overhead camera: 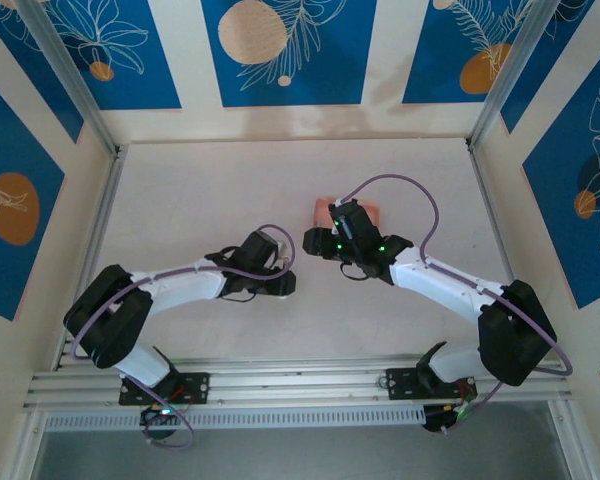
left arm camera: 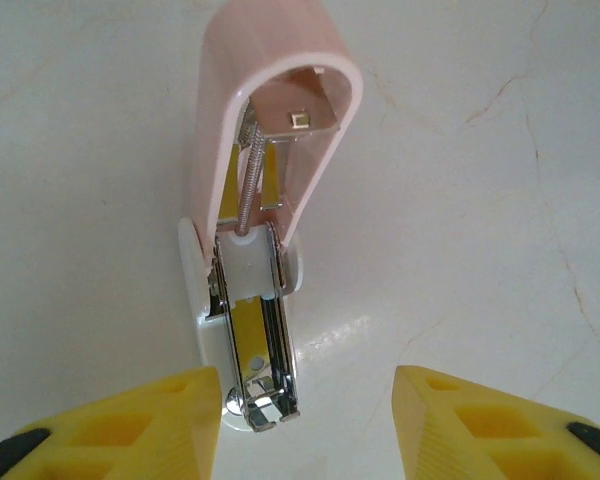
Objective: Load the staples into the stapler
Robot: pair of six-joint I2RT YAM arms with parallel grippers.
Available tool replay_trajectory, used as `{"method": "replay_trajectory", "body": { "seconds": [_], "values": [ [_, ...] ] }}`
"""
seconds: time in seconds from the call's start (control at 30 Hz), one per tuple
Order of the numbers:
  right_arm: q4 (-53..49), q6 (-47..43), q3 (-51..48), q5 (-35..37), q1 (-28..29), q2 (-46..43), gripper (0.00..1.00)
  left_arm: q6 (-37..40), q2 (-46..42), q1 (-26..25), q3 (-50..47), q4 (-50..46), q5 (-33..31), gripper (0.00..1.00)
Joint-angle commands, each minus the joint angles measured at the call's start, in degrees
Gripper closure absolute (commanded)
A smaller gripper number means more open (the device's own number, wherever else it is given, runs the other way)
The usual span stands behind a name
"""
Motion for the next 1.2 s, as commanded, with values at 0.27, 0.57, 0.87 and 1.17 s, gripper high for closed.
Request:
{"method": "replay_trajectory", "body": {
  "seconds": [0.27, 0.57, 0.87, 1.17],
  "values": [
    [1.0, -0.53, 0.9, -0.98, 0.4, 0.38, 0.46, 0.07, 3.45, 0.52, 0.67, -2.29, 0.89, 0.51],
    [0.95, -0.7, 0.96, -1.06, 0.15, 0.61, 0.45, 0.56, 4.93, 0.49, 0.89, -0.72, 3.27, 0.51],
    [0.86, -0.58, 1.05, -1.17, 0.04, 0.62, 0.45, 0.88, 5.94, 0.49, 1.36, 1.2, 5.73, 0.52],
    [0.76, -0.71, 1.05, -1.19, 0.04, 0.56, 0.45, 0.98, 4.83, 0.47, 0.85, 2.0, 5.53, 0.51]
  ]
}}
